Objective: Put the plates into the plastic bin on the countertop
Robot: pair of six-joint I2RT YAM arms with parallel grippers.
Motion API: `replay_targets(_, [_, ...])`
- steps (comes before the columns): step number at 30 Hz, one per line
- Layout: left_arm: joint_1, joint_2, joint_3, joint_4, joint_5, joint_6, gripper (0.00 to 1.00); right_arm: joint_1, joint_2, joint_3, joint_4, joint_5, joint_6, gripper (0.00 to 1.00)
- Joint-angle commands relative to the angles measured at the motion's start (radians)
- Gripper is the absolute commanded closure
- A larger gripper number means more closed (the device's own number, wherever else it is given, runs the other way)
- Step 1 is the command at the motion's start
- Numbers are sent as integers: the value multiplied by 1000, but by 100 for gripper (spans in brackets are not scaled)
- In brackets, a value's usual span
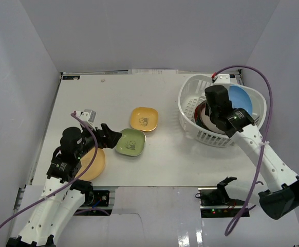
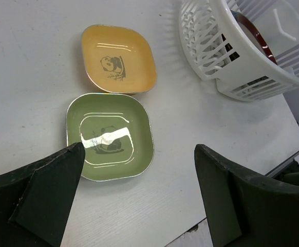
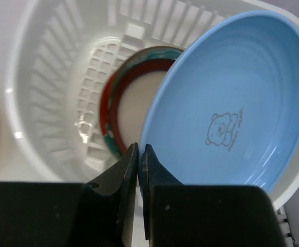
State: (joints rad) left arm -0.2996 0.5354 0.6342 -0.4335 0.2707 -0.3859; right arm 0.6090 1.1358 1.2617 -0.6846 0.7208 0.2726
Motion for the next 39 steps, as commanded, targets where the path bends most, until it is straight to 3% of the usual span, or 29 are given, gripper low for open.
replay_targets(1, [-9, -2, -5, 10, 15, 12, 2, -188, 21, -62, 223, -251, -156, 92])
replay_targets(2, [-9, -2, -7, 9, 16, 12, 2, -249, 36, -67, 230, -289, -168, 92])
replay_targets(8, [-9, 1, -8, 13, 21, 12, 2, -333, 166, -96, 289, -443, -207, 91])
replay_targets(12, [-9, 3, -8, 15, 30, 12, 2, -354, 186, -123, 301, -511, -191, 73])
replay_targets(13, [-9, 3, -8, 15, 33, 12, 2, -354, 182, -130, 306, -509, -173, 59])
replay_targets(15, [-9, 12, -4, 16, 35, 12, 2, -353, 156, -131, 298, -530, -138, 45])
replay_targets(19, [-9, 26, 15, 27, 30, -5, 2, -318, 76, -111, 269, -618, -44, 34])
replay_targets(22, [-9, 37, 68, 52, 39, -45, 2, -166, -11, -162, 304, -612, 87, 33])
replay_targets(27, [-9, 70, 260, 65, 10, -74, 2, 292, -41, -384, 650, -493, 368, 32])
replay_targets(29, [-9, 83, 365, 59, -14, -76, 2, 487, 81, -389, 724, -419, 419, 32])
replay_targets(32, [-9, 89, 464, 36, -44, -76, 2, 654, 293, -271, 787, -322, 458, 33])
replay_targets(39, [-9, 49, 643, -31, -82, -68, 2, 773, 671, -10, 835, -346, 546, 34])
